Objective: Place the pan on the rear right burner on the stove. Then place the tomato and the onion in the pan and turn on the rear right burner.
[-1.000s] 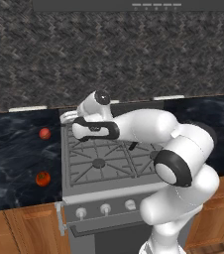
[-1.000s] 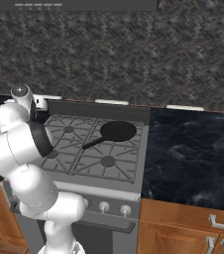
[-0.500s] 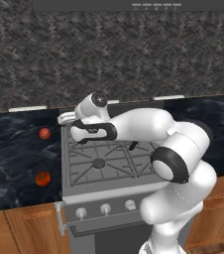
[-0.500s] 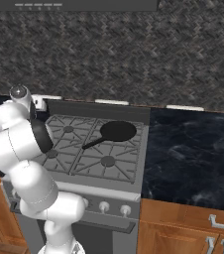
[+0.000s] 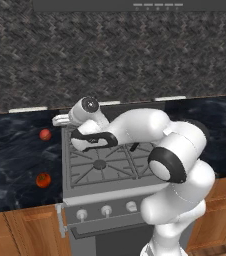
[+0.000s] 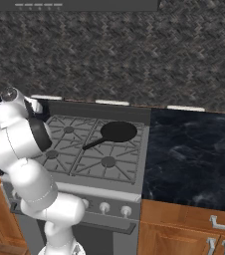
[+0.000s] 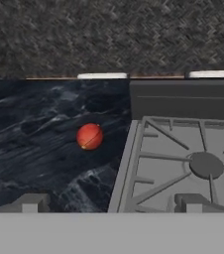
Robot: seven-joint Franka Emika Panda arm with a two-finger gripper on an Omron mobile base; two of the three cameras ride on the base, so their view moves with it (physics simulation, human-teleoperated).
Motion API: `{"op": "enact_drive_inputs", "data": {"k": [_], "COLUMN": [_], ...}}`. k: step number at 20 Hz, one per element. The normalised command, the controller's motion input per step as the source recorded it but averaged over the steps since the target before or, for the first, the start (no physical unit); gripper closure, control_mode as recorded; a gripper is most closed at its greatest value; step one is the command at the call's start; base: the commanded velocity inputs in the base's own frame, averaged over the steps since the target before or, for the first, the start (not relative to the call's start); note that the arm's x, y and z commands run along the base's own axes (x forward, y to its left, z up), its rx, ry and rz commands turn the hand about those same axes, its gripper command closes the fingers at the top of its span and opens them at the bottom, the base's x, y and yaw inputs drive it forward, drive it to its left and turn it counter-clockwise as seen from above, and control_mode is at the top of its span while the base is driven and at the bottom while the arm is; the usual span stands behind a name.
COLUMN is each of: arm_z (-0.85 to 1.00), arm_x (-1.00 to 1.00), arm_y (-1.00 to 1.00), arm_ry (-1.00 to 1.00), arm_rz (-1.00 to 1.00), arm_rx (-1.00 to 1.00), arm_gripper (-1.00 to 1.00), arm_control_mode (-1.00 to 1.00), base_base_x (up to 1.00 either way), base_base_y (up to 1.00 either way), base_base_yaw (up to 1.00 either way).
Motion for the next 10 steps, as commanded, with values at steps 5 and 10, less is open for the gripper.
{"op": "enact_drive_inputs", "data": {"k": [5, 10], "arm_z": [0.0, 0.0], "arm_x": [0.0, 0.0], "arm_y": [0.08, 0.02], "arm_ry": [0.0, 0.0], "arm_rz": [0.0, 0.0], "arm_rx": [0.0, 0.0], "arm_gripper": [-1.0, -1.0], "arm_control_mode": [-1.0, -1.0], "base_base_x": [0.0, 0.0], "base_base_y": [0.0, 0.0], "base_base_yaw": [0.0, 0.0]}}
